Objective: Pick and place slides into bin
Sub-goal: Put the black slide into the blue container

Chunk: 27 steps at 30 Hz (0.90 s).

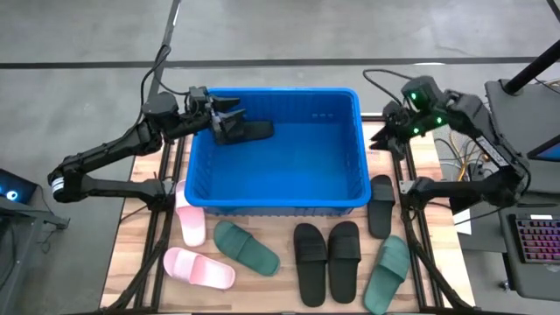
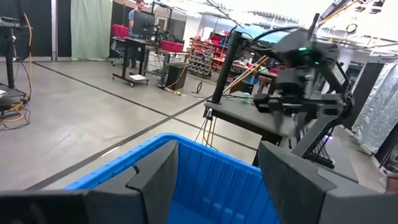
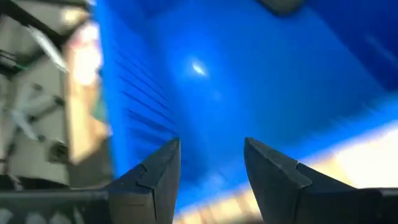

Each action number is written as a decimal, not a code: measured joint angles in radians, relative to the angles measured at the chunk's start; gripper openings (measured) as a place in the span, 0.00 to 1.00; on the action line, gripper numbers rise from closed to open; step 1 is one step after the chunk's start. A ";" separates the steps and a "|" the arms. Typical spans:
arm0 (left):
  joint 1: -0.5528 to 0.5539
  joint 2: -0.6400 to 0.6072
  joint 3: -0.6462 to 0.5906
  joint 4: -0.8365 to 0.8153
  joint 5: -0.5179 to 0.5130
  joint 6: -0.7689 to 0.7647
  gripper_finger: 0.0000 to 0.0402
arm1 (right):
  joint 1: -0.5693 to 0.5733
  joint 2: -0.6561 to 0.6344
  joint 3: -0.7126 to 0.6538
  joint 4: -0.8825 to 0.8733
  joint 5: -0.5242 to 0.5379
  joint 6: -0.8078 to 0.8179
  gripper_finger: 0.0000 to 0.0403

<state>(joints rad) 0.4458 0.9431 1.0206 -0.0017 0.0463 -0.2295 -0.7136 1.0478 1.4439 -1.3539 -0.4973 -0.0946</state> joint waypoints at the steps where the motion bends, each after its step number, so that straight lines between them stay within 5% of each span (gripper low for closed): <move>1: 0.000 0.000 0.000 0.000 0.000 0.000 0.52 | -0.052 0.017 0.009 -0.060 0.000 -0.056 0.41; 6: 0.000 0.000 0.000 0.000 0.002 0.002 0.52 | -0.183 0.079 -0.056 -0.116 0.008 -0.113 0.41; 16: 0.000 -0.001 0.000 -0.001 0.002 0.010 0.52 | -0.225 0.104 -0.214 -0.197 0.047 -0.012 0.41; 27: 0.000 -0.001 0.000 -0.059 0.002 0.009 0.52 | -0.276 0.097 -0.366 -0.217 0.318 0.335 0.41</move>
<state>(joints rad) 0.4458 0.9421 1.0206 -0.0612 0.0483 -0.2203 -0.9894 1.1446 1.0777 -1.5711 -0.1788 0.2403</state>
